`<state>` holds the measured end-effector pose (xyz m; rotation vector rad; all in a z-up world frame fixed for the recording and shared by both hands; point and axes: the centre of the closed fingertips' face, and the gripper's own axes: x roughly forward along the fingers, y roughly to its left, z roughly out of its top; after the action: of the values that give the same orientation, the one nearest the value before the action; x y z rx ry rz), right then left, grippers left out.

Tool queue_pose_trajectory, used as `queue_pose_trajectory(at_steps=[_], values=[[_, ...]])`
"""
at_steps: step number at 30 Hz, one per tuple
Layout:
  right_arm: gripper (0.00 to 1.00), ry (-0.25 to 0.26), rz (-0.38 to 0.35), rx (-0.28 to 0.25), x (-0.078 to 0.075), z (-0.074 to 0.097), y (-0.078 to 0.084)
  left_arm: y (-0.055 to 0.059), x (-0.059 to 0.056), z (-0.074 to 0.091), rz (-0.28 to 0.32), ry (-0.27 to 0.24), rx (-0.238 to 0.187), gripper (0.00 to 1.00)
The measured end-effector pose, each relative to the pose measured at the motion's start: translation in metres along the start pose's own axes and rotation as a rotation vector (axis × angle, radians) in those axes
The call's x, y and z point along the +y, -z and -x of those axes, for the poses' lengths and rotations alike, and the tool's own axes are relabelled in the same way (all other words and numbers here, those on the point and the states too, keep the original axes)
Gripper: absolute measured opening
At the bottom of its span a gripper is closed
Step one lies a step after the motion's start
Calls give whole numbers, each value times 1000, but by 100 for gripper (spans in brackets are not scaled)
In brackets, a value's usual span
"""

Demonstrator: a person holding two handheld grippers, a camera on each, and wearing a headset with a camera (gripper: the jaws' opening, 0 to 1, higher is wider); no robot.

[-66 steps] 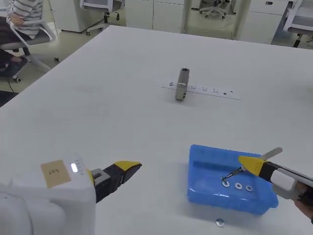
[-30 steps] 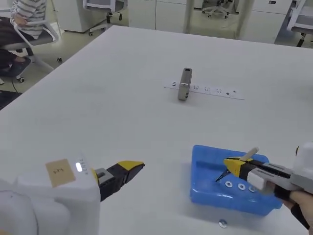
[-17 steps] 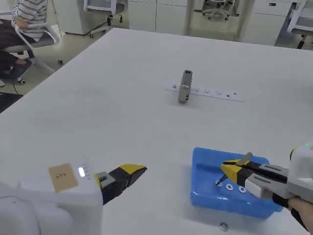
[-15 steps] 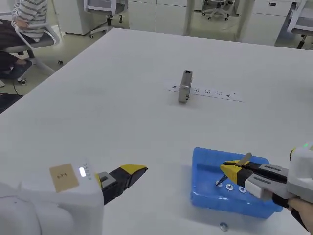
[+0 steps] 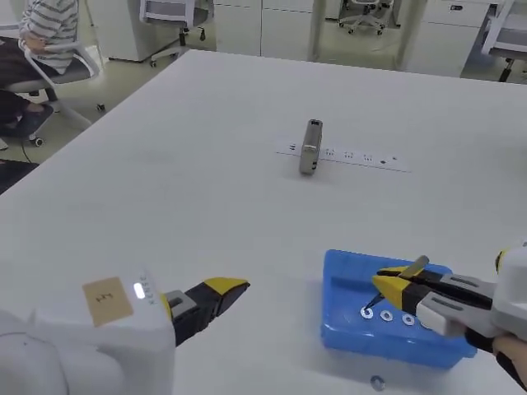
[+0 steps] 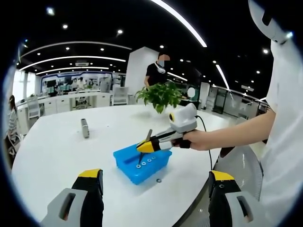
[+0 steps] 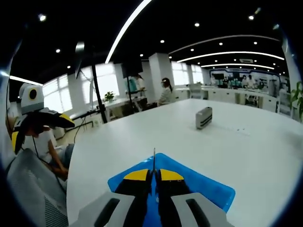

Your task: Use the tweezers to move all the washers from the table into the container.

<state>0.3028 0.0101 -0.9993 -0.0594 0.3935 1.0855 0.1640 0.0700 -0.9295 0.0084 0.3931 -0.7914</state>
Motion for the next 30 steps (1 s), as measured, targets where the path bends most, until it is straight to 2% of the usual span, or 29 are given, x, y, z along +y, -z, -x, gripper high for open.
queue_pose_trajectory(at_steps=[9, 12, 14, 16, 17, 19, 21, 24, 28, 30], values=[[3, -9, 22, -56, 18, 21, -16, 0, -1, 0, 1, 1, -1, 94], [3, -31, 13, -80, 29, 29, -21, 0, -1, 1, 0, 0, -3, 94], [3, -81, -9, -95, 41, 34, -25, 0, -1, 0, 2, 1, -5, 94], [3, -98, -10, -104, 47, 38, -26, 0, -2, 0, 1, 3, -5, 94], [3, -124, -21, -98, 53, 39, -25, 0, -3, 0, 0, 6, -5, 94], [3, -135, -30, -90, 57, 41, -21, 0, -3, -1, -1, 9, -5, 94], [3, -165, -32, -40, 64, 42, -10, 0, -4, -1, -3, 11, -5, 94], [3, -168, -41, 9, 66, 41, 6, -1, -5, -1, -1, 13, -11, 94], [3, -136, -42, 67, 60, 40, 21, -1, -4, -2, -3, 14, -10, 94], [3, -130, -38, 72, 58, 39, 25, -1, -4, -2, -4, 13, -10, 94]])
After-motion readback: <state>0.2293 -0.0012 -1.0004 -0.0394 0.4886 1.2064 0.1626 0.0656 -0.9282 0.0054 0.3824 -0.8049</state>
